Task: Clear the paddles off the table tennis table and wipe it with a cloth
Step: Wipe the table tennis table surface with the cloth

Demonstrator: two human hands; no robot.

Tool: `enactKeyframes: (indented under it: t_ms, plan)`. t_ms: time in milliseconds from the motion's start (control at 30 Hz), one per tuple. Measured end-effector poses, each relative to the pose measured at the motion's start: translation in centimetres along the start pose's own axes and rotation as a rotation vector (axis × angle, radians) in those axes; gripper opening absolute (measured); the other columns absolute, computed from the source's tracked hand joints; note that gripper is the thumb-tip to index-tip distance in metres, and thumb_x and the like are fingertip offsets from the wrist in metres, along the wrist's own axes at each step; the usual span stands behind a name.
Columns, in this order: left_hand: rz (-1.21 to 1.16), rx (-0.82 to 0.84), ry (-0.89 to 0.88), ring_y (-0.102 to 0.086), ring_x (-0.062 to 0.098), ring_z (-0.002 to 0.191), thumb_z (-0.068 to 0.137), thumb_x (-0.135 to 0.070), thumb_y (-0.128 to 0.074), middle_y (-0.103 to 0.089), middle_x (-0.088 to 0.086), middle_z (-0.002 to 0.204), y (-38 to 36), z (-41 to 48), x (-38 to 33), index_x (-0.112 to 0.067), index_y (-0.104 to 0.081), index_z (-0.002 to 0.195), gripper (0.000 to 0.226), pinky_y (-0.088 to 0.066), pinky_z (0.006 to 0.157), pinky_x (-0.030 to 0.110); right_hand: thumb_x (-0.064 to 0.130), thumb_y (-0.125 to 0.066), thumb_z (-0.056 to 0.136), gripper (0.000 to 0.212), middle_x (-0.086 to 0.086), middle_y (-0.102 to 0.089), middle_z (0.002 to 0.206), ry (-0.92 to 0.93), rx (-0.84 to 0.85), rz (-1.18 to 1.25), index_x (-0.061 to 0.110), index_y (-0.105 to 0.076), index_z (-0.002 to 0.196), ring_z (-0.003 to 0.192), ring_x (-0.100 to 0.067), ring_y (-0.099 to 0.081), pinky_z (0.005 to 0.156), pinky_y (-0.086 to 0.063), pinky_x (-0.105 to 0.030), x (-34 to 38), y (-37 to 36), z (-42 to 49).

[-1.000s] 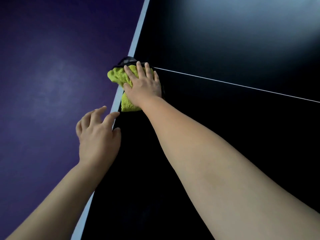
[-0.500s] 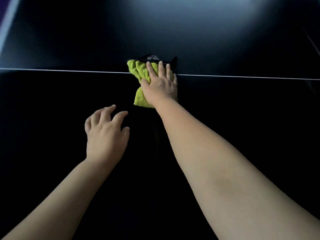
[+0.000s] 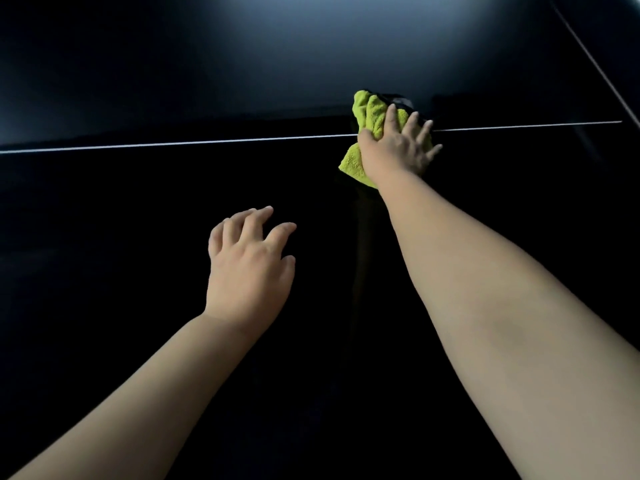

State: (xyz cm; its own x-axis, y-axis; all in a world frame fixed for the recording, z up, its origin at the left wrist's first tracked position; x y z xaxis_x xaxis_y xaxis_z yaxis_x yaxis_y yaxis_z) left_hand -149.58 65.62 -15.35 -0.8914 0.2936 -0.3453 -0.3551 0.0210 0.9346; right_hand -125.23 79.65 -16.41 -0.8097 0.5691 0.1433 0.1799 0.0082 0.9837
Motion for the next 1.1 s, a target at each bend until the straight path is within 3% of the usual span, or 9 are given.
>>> enactKeyframes:
  t_ms: [167, 400, 633, 833, 1100]
  plan:
    - [0.046, -0.006, -0.02, -0.041, 0.031, 0.124, 0.075, -0.032, -0.055, -0.054, 0.009, 0.13, 1.1, -1.5, -0.9, -0.023, -0.064, 0.116, 0.043, -0.016, 0.104, 0.039, 0.071, -0.031, 0.087, 0.085, -0.011, 0.006, 0.164, -0.013, 0.035, 0.002, 0.032, 0.0, 0.156, 0.148, -0.034, 0.015, 0.113, 0.008, -0.066, -1.2, 0.4, -1.8]
    - [0.002, 0.044, 0.008, -0.038, 0.029, 0.126, 0.075, -0.032, -0.053, -0.053, 0.01, 0.131, 2.1, -4.1, -2.5, -0.022, -0.063, 0.116, 0.044, -0.023, 0.106, 0.046, 0.073, -0.03, 0.088, 0.081, -0.008, 0.008, 0.164, 0.012, 0.06, -0.052, 0.038, 0.0, 0.155, 0.149, -0.031, 0.014, 0.117, 0.005, -0.059, -6.6, 1.1, -9.3]
    - [-0.063, 0.051, -0.01, -0.037, 0.031, 0.128, 0.077, -0.025, -0.068, -0.052, 0.011, 0.133, 3.3, -5.8, -2.6, -0.02, -0.063, 0.119, 0.042, -0.024, 0.107, 0.049, 0.071, -0.025, 0.091, 0.077, -0.009, 0.013, 0.163, -0.079, 0.096, -0.069, 0.037, 0.006, 0.154, 0.148, -0.032, 0.017, 0.115, 0.008, -0.056, -8.2, 0.7, -16.7]
    - [-0.087, 0.018, 0.007, -0.036, 0.031, 0.128, 0.078, -0.024, -0.067, -0.051, 0.011, 0.133, 5.3, -6.7, 2.8, -0.021, -0.062, 0.119, 0.041, -0.022, 0.107, 0.048, 0.051, -0.022, 0.101, 0.061, -0.009, 0.013, 0.163, -0.163, 0.111, -0.025, 0.037, 0.005, 0.154, 0.149, -0.03, 0.016, 0.118, 0.009, -0.048, -4.8, 0.4, -17.9]
    - [-0.072, -0.03, 0.099, -0.035, 0.029, 0.128, 0.076, -0.032, -0.052, -0.052, 0.01, 0.133, 9.3, -8.4, 15.6, -0.022, -0.062, 0.118, 0.044, -0.021, 0.106, 0.046, 0.054, -0.026, 0.097, 0.068, -0.016, 0.008, 0.163, -0.179, 0.092, -0.057, 0.032, 0.001, 0.156, 0.148, -0.039, 0.012, 0.118, 0.004, -0.056, 10.2, -2.6, -20.1]
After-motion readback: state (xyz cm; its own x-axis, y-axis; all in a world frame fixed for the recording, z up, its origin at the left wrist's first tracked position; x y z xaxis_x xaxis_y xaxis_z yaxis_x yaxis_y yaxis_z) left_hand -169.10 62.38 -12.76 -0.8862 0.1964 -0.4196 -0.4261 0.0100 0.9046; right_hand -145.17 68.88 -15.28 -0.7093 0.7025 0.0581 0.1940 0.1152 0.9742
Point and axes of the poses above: each hand's wrist, its own z-axis towards the middle knuckle, its own y-axis out of the back of the hand, x = y × z, the point moved 3 cm from there along z, towards the middle knuckle
